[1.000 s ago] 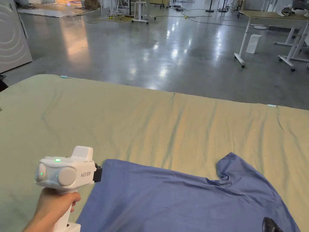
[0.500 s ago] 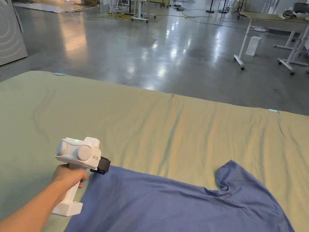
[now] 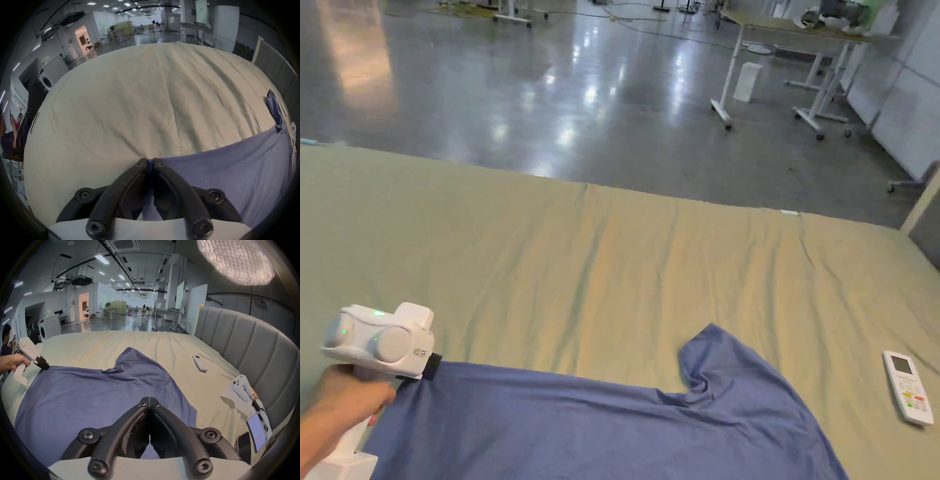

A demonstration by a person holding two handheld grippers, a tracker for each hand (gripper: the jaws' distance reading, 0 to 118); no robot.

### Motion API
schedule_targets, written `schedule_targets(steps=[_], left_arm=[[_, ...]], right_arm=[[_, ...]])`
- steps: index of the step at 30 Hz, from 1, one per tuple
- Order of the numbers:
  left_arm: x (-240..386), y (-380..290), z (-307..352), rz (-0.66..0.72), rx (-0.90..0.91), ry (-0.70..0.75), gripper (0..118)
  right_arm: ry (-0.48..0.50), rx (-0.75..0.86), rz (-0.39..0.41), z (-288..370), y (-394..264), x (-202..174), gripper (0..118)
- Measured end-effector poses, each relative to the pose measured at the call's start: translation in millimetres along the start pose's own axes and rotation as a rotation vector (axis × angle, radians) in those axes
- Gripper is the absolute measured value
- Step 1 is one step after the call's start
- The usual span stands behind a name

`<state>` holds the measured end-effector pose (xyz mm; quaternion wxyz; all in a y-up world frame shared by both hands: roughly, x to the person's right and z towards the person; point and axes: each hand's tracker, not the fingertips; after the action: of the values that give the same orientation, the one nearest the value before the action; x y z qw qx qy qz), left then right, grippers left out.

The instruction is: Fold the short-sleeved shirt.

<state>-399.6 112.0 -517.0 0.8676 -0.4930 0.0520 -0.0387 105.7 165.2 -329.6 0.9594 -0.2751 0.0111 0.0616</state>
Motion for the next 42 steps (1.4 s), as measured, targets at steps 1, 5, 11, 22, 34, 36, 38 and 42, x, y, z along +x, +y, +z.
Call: schedule_targets(steps=[1, 5, 11, 22, 34, 36, 38, 42], left_arm=[[1, -1, 0, 0.008, -0.001, 0.005, 6], [-6, -3, 8, 0.038, 0.019, -0.006, 5], [-13, -8, 28, 0.063, 0.093, -0.012, 5], [-15, -18, 45, 0.049, 0.140, -0.001, 5], [-18, -27, 115, 0.055, 0.272, 0.014, 5], [-21, -29, 138, 0.057, 0.320, 0.011, 5], [-25, -32, 162, 0.065, 0.348, 0.016, 5], [-38, -39, 217, 0.092, 0.438, 0.020, 5]], right_arm=[[-0.002, 0.005, 0.005, -13, 7, 5, 1], [0.035, -0.132, -0.023, -100, 34, 37, 23], [0.003, -0.284, 0.045, -207, 67, 62, 54], [0.060, -0.379, 0.080, -245, 75, 59, 4], [0.061, -0.108, -0.004, -137, 110, 55, 1], [0.067, -0.051, -0.024, -107, 120, 56, 1], [0.063, 0.009, -0.014, -86, 130, 57, 1], [0.049, 0.132, -0.016, -27, 145, 65, 1]])
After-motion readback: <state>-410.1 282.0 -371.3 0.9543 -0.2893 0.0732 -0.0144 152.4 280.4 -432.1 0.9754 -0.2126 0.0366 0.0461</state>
